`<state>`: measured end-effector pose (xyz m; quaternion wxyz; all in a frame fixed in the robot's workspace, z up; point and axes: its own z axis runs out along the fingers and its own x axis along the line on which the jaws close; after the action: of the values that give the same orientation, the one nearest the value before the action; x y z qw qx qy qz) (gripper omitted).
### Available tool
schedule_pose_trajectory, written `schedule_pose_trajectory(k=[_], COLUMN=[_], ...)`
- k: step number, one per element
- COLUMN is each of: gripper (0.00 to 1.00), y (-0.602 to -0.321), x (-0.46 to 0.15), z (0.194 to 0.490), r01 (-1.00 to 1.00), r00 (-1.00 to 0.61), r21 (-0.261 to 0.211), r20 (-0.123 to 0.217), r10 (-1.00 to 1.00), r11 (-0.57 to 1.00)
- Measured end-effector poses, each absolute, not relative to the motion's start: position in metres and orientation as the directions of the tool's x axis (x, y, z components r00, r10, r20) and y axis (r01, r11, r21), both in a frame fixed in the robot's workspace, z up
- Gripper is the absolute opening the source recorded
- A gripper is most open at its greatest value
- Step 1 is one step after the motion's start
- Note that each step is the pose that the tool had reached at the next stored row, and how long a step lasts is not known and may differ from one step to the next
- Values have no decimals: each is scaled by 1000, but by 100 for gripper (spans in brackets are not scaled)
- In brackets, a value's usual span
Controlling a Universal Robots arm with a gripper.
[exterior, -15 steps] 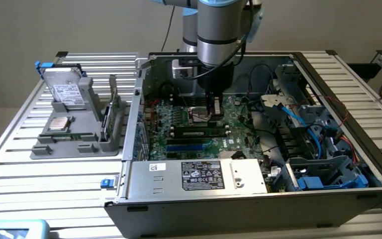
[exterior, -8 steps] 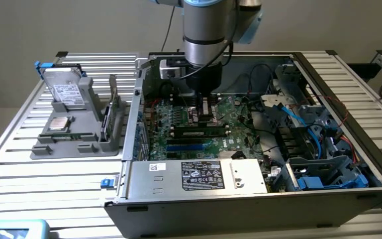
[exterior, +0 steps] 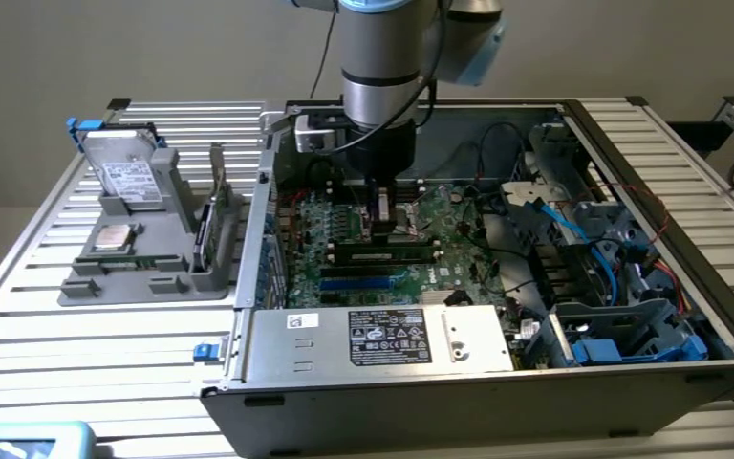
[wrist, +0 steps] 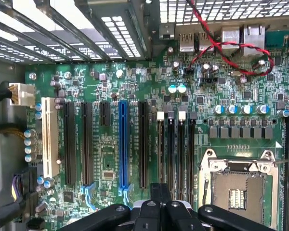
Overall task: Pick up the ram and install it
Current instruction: 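Press down the ram until it locks into place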
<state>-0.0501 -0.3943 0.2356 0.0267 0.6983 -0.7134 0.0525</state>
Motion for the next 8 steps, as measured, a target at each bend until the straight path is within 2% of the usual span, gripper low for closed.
schedule_pose_trajectory(k=[8], gripper=[11], y=[-394], x=[-55], z=[234], r01=[-1000], r00=[-21], r21=[-20], r20=[112], r10=[-993], r11=[19])
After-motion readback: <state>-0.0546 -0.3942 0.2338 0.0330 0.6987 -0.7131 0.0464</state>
